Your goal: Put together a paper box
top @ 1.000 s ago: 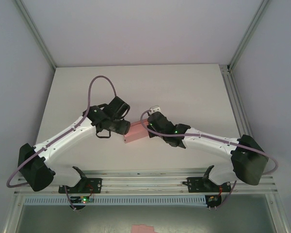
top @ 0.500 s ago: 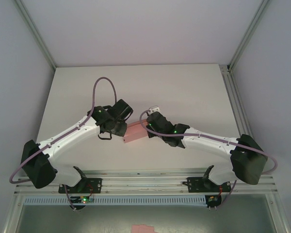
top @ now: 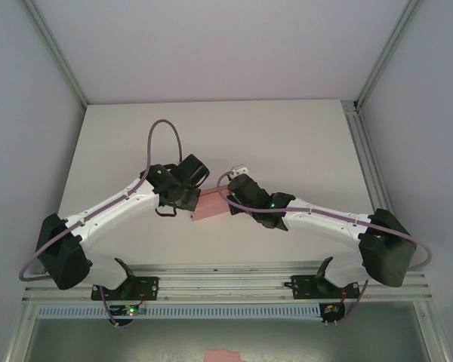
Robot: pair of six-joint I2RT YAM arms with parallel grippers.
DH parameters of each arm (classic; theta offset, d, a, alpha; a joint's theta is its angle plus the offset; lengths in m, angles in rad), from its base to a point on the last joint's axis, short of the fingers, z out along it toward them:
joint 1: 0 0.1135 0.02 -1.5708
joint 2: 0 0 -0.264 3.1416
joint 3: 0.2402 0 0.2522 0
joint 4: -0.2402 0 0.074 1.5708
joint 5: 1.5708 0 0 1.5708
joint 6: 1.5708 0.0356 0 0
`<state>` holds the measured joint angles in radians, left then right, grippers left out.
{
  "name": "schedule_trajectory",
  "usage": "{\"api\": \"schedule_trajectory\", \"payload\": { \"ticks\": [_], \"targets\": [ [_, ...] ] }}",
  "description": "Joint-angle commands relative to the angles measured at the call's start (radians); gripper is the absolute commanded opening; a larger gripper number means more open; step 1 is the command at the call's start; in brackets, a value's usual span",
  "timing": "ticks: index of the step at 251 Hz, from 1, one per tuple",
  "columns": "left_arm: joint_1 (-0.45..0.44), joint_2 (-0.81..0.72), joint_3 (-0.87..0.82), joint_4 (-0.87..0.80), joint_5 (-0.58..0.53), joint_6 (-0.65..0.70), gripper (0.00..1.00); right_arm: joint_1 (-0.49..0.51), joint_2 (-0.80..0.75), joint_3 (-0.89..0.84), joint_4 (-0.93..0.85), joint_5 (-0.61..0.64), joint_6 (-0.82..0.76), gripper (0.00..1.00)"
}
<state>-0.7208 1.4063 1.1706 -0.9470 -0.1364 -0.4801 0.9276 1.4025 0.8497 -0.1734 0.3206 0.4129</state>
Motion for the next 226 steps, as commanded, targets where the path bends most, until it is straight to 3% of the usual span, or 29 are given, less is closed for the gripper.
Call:
{"api": "schedule_trajectory", "payload": {
  "ticks": [1, 27, 76, 91, 156, 226],
  "targets": [
    [-0.005, 0.016, -0.017, 0.042, -0.009, -0.064, 0.0, 0.009, 0.009, -0.047, -0.114, -0.041, -0.015, 0.0],
    [0.025, 0.014, -0.035, 0.092, 0.028, -0.168, 0.0, 0.013, 0.028, -0.043, -0.106, -0.065, -0.028, 0.0],
    [0.179, -0.09, -0.143, 0.285, 0.27, -0.391, 0.0, 0.029, 0.057, -0.04, -0.11, -0.063, -0.031, 0.0],
    [0.19, -0.107, -0.164, 0.316, 0.28, -0.449, 0.0, 0.031, 0.06, -0.048, -0.095, -0.075, -0.031, 0.0],
    [0.202, -0.041, -0.144, 0.285, 0.239, -0.367, 0.0, 0.031, 0.086, -0.045, -0.09, -0.08, -0.048, 0.0],
    [0.2, -0.076, -0.359, 0.385, 0.234, -0.26, 0.0, 0.011, 0.09, -0.075, -0.041, -0.12, -0.071, 0.0]
  ]
}}
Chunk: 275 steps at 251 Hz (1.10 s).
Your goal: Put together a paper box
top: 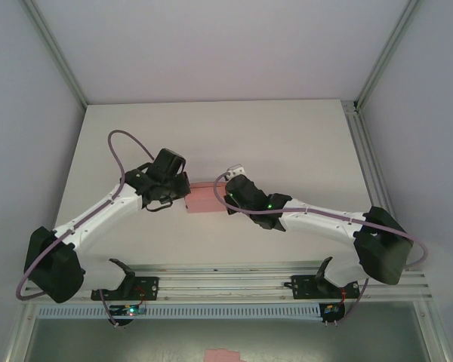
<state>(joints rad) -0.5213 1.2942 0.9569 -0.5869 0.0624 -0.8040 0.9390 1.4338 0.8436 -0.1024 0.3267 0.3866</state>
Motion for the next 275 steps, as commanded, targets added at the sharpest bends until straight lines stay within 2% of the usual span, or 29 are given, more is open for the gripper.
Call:
{"api": "schedule_trajectory", "payload": {
  "ticks": [1, 75, 127, 140, 154, 170, 192, 210, 221, 241, 275],
  "targets": [
    [0.0, 0.035, -0.148, 0.028, 0.036, 0.065, 0.0, -0.001, 0.059, -0.07, -0.109, -0.126, -0.046, 0.0],
    [-0.082, 0.034, -0.361, 0.125, -0.018, 0.125, 0.0, -0.02, 0.078, -0.179, 0.057, -0.219, -0.133, 0.0],
    [-0.114, -0.005, -0.445, 0.182, -0.05, 0.097, 0.0, -0.018, -0.017, -0.222, 0.081, -0.266, -0.11, 0.0],
    [-0.12, -0.039, -0.457, 0.172, -0.075, 0.098, 0.0, -0.017, -0.066, -0.224, 0.09, -0.269, -0.099, 0.17],
    [-0.122, -0.083, -0.471, 0.173, -0.081, 0.108, 0.0, -0.022, -0.124, -0.221, 0.106, -0.29, -0.094, 0.22],
    [-0.126, -0.136, -0.489, 0.182, -0.087, 0.116, 0.0, -0.034, -0.177, -0.198, 0.108, -0.272, -0.068, 0.34],
    [-0.131, -0.193, -0.513, 0.191, -0.119, 0.118, 0.0, -0.065, -0.229, -0.162, 0.109, -0.259, -0.022, 0.41],
    [-0.133, -0.226, -0.524, 0.199, -0.127, 0.129, 0.0, -0.077, -0.262, -0.146, 0.119, -0.233, 0.0, 0.55],
    [-0.134, -0.246, -0.531, 0.206, -0.129, 0.125, 0.0, -0.078, -0.277, -0.141, 0.13, -0.193, 0.007, 0.67],
    [-0.143, -0.278, -0.561, 0.252, -0.128, 0.127, 0.0, -0.082, -0.295, -0.135, 0.173, -0.171, 0.004, 0.7],
    [-0.167, -0.271, -0.525, 0.232, -0.177, 0.125, 0.0, -0.087, -0.241, -0.067, 0.13, -0.135, 0.121, 0.71]
  ]
}}
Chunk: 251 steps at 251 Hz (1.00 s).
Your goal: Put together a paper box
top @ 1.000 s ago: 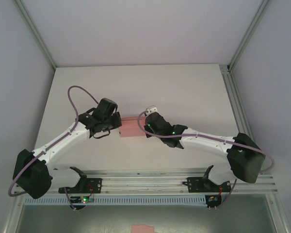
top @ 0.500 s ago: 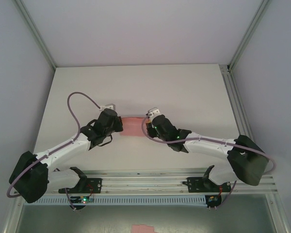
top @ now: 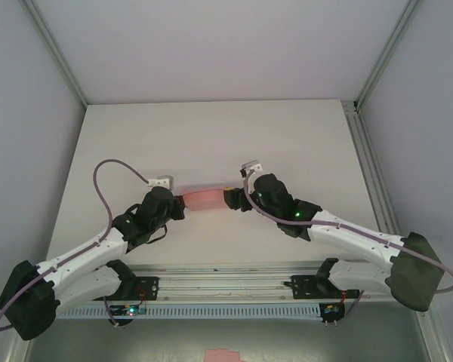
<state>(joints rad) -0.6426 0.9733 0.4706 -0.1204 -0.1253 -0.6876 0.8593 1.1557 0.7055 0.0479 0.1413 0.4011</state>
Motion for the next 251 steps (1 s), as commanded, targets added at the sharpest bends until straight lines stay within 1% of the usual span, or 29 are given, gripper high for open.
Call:
{"api": "schedule_trajectory", "payload": {
  "ticks": [1, 20, 43, 61, 67, 92, 107, 119, 151, 172, 201, 212, 231, 242, 251],
  "targets": [
    [-0.047, 0.051, -0.036, -0.235, 0.008, 0.007, 0.0, -0.007, 0.039, 0.074, -0.024, 0.049, 0.109, 0.71],
    [-0.074, 0.079, -0.008, -0.246, -0.024, 0.011, 0.0, -0.005, 0.09, 0.101, -0.053, 0.028, 0.151, 0.76],
    [-0.085, 0.114, 0.032, -0.26, -0.071, -0.007, 0.0, 0.0, 0.154, 0.128, -0.102, 0.041, 0.205, 0.72],
    [-0.096, 0.145, 0.057, -0.268, -0.074, -0.009, 0.0, 0.003, 0.186, 0.153, -0.166, 0.048, 0.227, 0.69],
    [-0.103, 0.154, 0.064, -0.27, -0.08, -0.009, 0.0, 0.004, 0.189, 0.151, -0.178, 0.059, 0.245, 0.67],
    [-0.115, 0.186, 0.084, -0.286, -0.099, -0.002, 0.0, 0.002, 0.185, 0.094, -0.118, 0.049, 0.293, 0.63],
    [-0.117, 0.199, 0.089, -0.285, -0.092, 0.007, 0.0, -0.004, 0.189, 0.058, -0.075, 0.033, 0.31, 0.62],
    [-0.118, 0.204, 0.09, -0.282, -0.09, 0.0, 0.0, -0.016, 0.2, 0.043, -0.074, 0.019, 0.315, 0.61],
    [-0.118, 0.206, 0.091, -0.262, -0.057, 0.018, 0.0, -0.047, 0.239, 0.014, -0.094, -0.014, 0.337, 0.55],
    [-0.12, 0.213, 0.114, -0.281, -0.058, 0.021, 0.0, -0.073, 0.263, -0.021, -0.075, -0.09, 0.366, 0.51],
    [-0.118, 0.212, 0.136, -0.303, -0.061, 0.026, 0.0, -0.109, 0.306, -0.057, -0.078, -0.161, 0.399, 0.43],
    [-0.118, 0.209, 0.142, -0.31, -0.066, 0.024, 0.0, -0.103, 0.323, -0.063, -0.082, -0.196, 0.401, 0.4],
    [-0.117, 0.203, 0.151, -0.312, -0.063, 0.021, 0.0, -0.109, 0.346, -0.06, -0.131, -0.22, 0.41, 0.33],
    [-0.117, 0.202, 0.158, -0.311, -0.051, 0.02, 0.0, -0.111, 0.358, -0.056, -0.165, -0.224, 0.412, 0.33],
    [-0.118, 0.202, 0.166, -0.311, -0.037, 0.026, 0.04, -0.112, 0.365, -0.053, -0.193, -0.22, 0.416, 0.31]
  ]
}}
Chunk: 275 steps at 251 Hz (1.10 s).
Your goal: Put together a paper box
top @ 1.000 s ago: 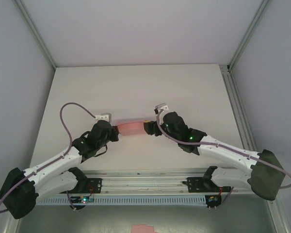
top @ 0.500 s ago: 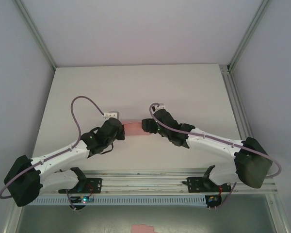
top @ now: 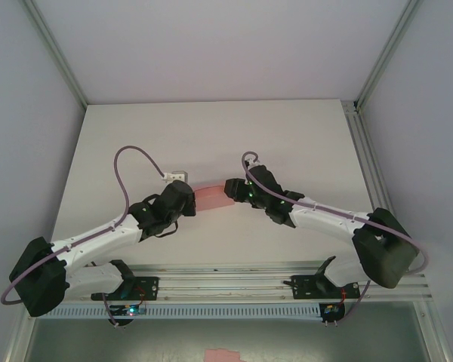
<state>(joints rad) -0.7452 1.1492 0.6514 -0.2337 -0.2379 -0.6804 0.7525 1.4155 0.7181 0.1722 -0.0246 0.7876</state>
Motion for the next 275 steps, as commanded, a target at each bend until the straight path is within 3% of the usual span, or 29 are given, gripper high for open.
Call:
{"api": "schedule_trajectory", "payload": {
  "ticks": [1, 34, 57, 151, 177, 185, 200, 204, 244, 275],
  "targets": [
    [-0.016, 0.026, -0.013, -0.198, 0.076, 0.017, 0.04, -0.005, 0.106, -0.066, -0.323, -0.054, 0.03, 0.31],
    [-0.016, 0.023, 0.02, -0.227, 0.088, 0.004, 0.01, -0.009, 0.127, -0.046, -0.438, -0.018, 0.03, 0.27],
    [-0.014, 0.021, 0.04, -0.248, 0.087, -0.01, 0.13, -0.011, 0.144, -0.038, -0.484, 0.013, 0.037, 0.23],
    [0.029, -0.029, 0.102, -0.268, 0.21, -0.044, 0.3, -0.008, 0.187, 0.015, -0.528, 0.023, 0.028, 0.16],
    [0.068, -0.057, 0.143, -0.298, 0.229, -0.067, 0.45, -0.014, 0.171, 0.056, -0.542, 0.035, 0.012, 0.16],
    [0.094, -0.068, 0.153, -0.306, 0.236, -0.089, 0.58, -0.013, 0.17, 0.057, -0.55, 0.035, 0.006, 0.16],
    [0.162, -0.085, 0.159, -0.294, 0.277, -0.128, 0.94, -0.013, 0.169, 0.067, -0.563, 0.034, -0.003, 0.16],
    [0.182, -0.088, 0.16, -0.293, 0.286, -0.141, 0.99, -0.013, 0.169, 0.068, -0.563, 0.035, -0.002, 0.16],
    [0.39, -0.053, 0.159, -0.141, 0.47, -0.214, 1.0, -0.012, 0.171, 0.066, -0.557, 0.037, -0.004, 0.15],
    [0.44, 0.049, 0.139, 0.036, 0.628, -0.266, 1.0, -0.007, 0.172, 0.072, -0.548, 0.036, -0.003, 0.15]
  ]
}}
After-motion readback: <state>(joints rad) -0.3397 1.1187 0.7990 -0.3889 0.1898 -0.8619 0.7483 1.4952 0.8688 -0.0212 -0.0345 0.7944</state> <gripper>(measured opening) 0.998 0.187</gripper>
